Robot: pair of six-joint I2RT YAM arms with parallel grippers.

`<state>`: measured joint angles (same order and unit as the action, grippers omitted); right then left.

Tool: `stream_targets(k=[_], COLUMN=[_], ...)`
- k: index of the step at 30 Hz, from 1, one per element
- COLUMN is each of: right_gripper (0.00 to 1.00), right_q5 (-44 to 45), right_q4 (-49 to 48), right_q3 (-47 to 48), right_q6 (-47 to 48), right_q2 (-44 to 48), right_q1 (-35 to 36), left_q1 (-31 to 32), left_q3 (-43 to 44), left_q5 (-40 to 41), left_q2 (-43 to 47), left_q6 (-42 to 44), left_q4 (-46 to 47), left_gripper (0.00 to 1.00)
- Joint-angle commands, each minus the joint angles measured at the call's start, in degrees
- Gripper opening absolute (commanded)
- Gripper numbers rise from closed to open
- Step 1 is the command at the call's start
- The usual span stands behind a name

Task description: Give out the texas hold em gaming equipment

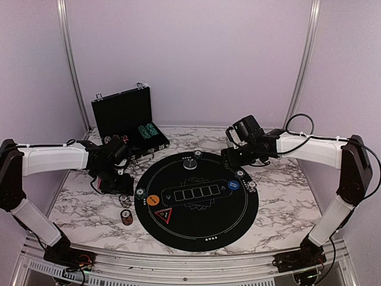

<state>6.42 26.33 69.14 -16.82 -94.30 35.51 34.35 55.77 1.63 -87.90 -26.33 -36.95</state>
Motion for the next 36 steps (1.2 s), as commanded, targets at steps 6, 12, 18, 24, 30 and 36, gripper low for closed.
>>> stream_targets(k=[6, 12, 18, 24, 30, 36], right_gripper=[0.75, 0.75, 0.75, 0.75, 0.75, 0.75], right_q5=[0.1, 0.3, 0.4, 0.6, 0.8, 1.0], right_q4=[-1.3, -1.2, -1.1, -1.1, -1.1, -1.0], right_q3=[-0.7, -0.7, -0.9, -1.1, -1.3, -1.5], right_q6=[0.1, 0.1, 0.1, -0.2, -0.2, -0.3], right_q2=[0.1, 0.2, 0.3, 0.5, 0.7, 0.7], right_q1=[0.5, 0.5, 0.5, 0.5, 0.5, 0.5], left_q1=[1.3, 1.7, 2.0, 2.3, 2.4, 2.6], left_q3=[2.2, 2.5, 2.7, 3.2, 3.2, 3.0], left_q5=[1.9, 2.3, 2.6, 2.7, 2.9, 3.1], left_q2=[-3.3, -4.6, -5.5, -6.2, -6.6, -6.8], left_q6=[1.1, 1.4, 1.5, 1.7, 1.8, 1.9], left_q4=[-3.6, -3.8, -3.8, -3.9, -3.9, -4.0], left_gripper=[0.69, 0.65, 0.63, 0.60, 0.56, 0.55])
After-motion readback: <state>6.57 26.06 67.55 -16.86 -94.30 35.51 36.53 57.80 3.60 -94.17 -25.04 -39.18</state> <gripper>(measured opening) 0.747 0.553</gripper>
